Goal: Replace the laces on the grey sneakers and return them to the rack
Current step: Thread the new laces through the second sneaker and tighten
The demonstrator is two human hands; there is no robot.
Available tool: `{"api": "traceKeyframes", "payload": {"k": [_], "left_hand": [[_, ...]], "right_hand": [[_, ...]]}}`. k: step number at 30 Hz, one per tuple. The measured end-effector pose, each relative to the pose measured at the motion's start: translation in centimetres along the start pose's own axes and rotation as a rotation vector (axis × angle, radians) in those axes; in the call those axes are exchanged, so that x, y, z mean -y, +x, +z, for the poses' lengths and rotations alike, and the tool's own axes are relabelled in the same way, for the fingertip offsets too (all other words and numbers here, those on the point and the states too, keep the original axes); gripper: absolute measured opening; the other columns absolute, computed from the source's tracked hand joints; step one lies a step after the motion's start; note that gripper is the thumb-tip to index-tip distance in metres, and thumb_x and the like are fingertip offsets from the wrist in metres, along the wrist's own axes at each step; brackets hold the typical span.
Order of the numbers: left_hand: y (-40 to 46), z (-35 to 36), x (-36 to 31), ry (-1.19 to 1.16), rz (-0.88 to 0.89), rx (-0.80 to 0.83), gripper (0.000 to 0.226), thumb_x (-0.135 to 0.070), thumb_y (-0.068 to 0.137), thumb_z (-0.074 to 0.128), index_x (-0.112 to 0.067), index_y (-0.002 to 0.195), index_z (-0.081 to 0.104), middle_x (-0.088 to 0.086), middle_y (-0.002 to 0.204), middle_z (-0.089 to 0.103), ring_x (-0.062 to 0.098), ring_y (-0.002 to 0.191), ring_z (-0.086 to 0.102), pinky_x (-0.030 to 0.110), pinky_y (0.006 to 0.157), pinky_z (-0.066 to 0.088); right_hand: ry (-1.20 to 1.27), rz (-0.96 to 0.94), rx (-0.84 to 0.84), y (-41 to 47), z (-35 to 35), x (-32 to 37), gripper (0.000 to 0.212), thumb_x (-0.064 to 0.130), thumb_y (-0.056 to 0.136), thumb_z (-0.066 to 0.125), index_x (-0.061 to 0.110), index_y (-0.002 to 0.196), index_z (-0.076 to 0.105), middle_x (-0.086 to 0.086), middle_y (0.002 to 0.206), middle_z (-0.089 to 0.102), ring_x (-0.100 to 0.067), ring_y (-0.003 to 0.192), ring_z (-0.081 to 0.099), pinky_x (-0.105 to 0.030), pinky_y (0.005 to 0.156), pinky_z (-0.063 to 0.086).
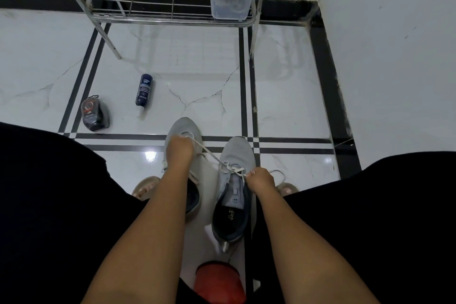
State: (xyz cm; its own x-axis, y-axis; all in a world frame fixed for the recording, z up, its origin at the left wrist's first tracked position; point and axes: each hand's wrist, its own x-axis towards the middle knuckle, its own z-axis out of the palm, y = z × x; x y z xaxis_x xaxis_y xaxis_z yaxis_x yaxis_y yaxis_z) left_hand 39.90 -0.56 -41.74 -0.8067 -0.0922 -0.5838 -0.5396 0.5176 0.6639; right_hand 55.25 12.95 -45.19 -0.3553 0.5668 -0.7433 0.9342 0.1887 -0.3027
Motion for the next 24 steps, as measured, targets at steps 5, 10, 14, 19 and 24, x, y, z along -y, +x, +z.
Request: {"api": "traceKeyframes", "payload": {"k": [5, 10, 14, 19, 24], "left_hand": [[0.5, -1.9, -1.6, -0.518, -0.183, -0.234, 0.028, -0.014, 0.098, 0.032, 0.0, 0.106, 0.054, 0.007, 0.077, 0.051, 0.015, 0.056, 0.049, 0.024, 0.048, 0.039], [-1.1, -1.7, -1.0, 0.017, 0.033, -0.266, 0.035, -0.022, 0.101, 0.038, -0.002, 0.13, 0.044, 0.014, 0.131, 0.049, 0.033, 0.112, 0.055, 0.034, 0.082, 0.04], [-3.2, 0.6, 0.9, 0.313, 0.39, -0.185, 0.029, -0.014, 0.098, 0.04, -0.017, 0.125, 0.05, 0.01, 0.126, 0.053, 0.032, 0.096, 0.06, 0.036, 0.076, 0.045], [-2.9, 3.2, 2.9, 0.711, 0.488, 0.354, 0.054, 0.007, 0.084, 0.043, -0.022, 0.126, 0.061, 0.004, 0.127, 0.061, 0.023, 0.113, 0.058, 0.037, 0.091, 0.049], [-1.8, 3.8, 3.7, 0.637, 0.346, 0.422, 0.043, -0.001, 0.083, 0.044, -0.025, 0.112, 0.064, 0.006, 0.111, 0.067, 0.026, 0.098, 0.064, 0.041, 0.085, 0.053]], "right_hand": [[0.029, 0.016, 0.02, -0.2, -0.1, 0.1, 0.038, 0.031, 0.096, 0.049, 0.005, 0.121, 0.059, -0.016, 0.124, 0.06, -0.033, 0.112, 0.057, -0.025, 0.076, 0.039], [0.03, -0.026, -0.027, -1.0, -0.4, 0.5, 0.027, 0.027, 0.093, 0.048, 0.012, 0.113, 0.059, -0.013, 0.116, 0.063, -0.031, 0.105, 0.059, -0.028, 0.075, 0.042], [0.073, -0.19, -0.123, -1.4, -0.9, 2.6, 0.016, 0.022, 0.089, 0.051, 0.026, 0.099, 0.063, -0.002, 0.108, 0.064, -0.023, 0.097, 0.06, -0.031, 0.077, 0.05], [-0.073, -0.291, -0.025, -1.2, -0.6, 4.5, 0.022, 0.02, 0.096, 0.046, 0.017, 0.101, 0.067, -0.009, 0.105, 0.064, -0.028, 0.098, 0.06, -0.035, 0.081, 0.049], [-0.035, -0.21, 0.035, 0.1, 0.0, 4.7, 0.026, 0.029, 0.095, 0.048, 0.014, 0.074, 0.056, -0.008, 0.083, 0.058, -0.027, 0.084, 0.057, -0.029, 0.064, 0.042]]}}
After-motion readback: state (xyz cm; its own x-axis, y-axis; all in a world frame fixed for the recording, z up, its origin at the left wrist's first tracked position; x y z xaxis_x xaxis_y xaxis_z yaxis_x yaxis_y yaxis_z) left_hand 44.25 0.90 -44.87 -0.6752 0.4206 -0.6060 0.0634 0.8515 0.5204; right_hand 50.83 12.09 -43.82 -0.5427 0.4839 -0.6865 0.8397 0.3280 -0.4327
